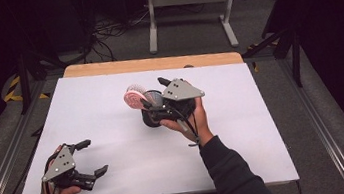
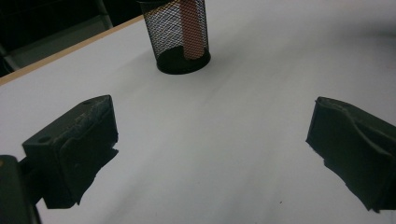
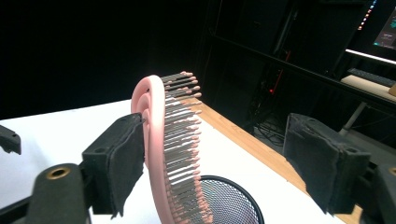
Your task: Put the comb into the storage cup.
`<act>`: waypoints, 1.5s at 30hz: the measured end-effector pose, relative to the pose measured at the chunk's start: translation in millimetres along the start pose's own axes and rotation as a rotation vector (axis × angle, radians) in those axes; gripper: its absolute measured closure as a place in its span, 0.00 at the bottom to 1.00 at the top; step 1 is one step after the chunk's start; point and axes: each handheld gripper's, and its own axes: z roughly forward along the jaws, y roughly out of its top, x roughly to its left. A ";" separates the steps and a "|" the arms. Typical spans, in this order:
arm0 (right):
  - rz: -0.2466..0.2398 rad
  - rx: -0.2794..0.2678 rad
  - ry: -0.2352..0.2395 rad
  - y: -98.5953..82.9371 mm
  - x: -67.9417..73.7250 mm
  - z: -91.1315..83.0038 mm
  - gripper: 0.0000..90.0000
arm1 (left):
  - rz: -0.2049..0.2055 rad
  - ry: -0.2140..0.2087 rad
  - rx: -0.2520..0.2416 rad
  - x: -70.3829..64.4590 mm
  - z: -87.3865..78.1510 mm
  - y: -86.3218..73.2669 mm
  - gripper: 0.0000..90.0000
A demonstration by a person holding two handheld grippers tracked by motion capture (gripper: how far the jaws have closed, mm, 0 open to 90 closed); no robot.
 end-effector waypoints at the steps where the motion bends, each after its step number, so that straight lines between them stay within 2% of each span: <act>1: -0.001 0.001 0.008 0.2 -1.0 -1.2 0.22 | -0.001 0.003 0.000 -0.1 0.1 0.0 0.03; 3: -0.006 0.004 0.012 0.7 -2.3 -3.5 0.20 | -0.003 0.001 -0.001 0.2 -0.1 -0.1 0.03; 17: -0.037 -0.015 -0.035 3.8 -10.8 -19.2 0.17 | -0.004 -0.002 -0.012 -1.0 -0.5 0.6 0.03; 28: -0.070 0.017 -0.048 1.6 -10.3 -27.1 0.10 | -0.007 0.000 -0.017 -0.6 -1.4 0.6 0.03; 45: -0.081 0.014 -0.081 -6.1 -11.0 -40.5 0.13 | -0.005 0.002 -0.017 -0.9 -1.0 0.8 0.03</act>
